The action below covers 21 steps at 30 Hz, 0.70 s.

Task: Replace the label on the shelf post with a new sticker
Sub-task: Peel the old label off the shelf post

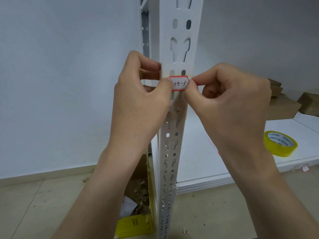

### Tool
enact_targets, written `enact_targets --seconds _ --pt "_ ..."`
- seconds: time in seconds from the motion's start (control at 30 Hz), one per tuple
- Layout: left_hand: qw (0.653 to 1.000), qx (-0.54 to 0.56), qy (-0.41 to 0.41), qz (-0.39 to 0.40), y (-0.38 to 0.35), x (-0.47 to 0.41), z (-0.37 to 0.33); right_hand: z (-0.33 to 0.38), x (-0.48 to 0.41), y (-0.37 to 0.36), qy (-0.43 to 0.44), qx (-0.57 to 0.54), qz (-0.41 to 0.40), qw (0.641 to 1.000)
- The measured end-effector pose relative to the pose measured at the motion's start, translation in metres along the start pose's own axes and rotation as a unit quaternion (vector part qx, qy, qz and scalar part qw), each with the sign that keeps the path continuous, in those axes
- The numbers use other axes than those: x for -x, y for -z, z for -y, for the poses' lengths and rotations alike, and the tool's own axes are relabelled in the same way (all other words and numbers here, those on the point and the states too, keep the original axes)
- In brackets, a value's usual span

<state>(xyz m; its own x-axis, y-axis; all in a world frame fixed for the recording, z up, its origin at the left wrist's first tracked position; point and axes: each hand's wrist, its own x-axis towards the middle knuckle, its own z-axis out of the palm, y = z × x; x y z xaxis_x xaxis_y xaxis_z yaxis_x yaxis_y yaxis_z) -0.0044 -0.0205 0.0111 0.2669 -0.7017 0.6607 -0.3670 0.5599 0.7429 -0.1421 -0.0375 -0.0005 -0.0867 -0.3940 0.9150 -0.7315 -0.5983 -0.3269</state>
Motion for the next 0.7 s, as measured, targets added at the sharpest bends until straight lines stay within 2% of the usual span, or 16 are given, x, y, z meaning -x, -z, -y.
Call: enact_targets --seconds 0.07,0.4,0.7 --pt "1.000 -0.003 0.003 0.003 0.000 0.000 0.000 -0.001 0.001 0.002 -0.005 -0.006 -0.016 1.000" --pt "1.000 -0.008 0.004 0.006 0.001 -0.001 0.002 0.004 -0.006 0.003 0.010 0.062 0.004 0.998" --pt "1.000 -0.004 0.009 0.011 0.002 -0.001 0.002 0.011 -0.015 0.000 -0.076 0.091 0.053 0.992"
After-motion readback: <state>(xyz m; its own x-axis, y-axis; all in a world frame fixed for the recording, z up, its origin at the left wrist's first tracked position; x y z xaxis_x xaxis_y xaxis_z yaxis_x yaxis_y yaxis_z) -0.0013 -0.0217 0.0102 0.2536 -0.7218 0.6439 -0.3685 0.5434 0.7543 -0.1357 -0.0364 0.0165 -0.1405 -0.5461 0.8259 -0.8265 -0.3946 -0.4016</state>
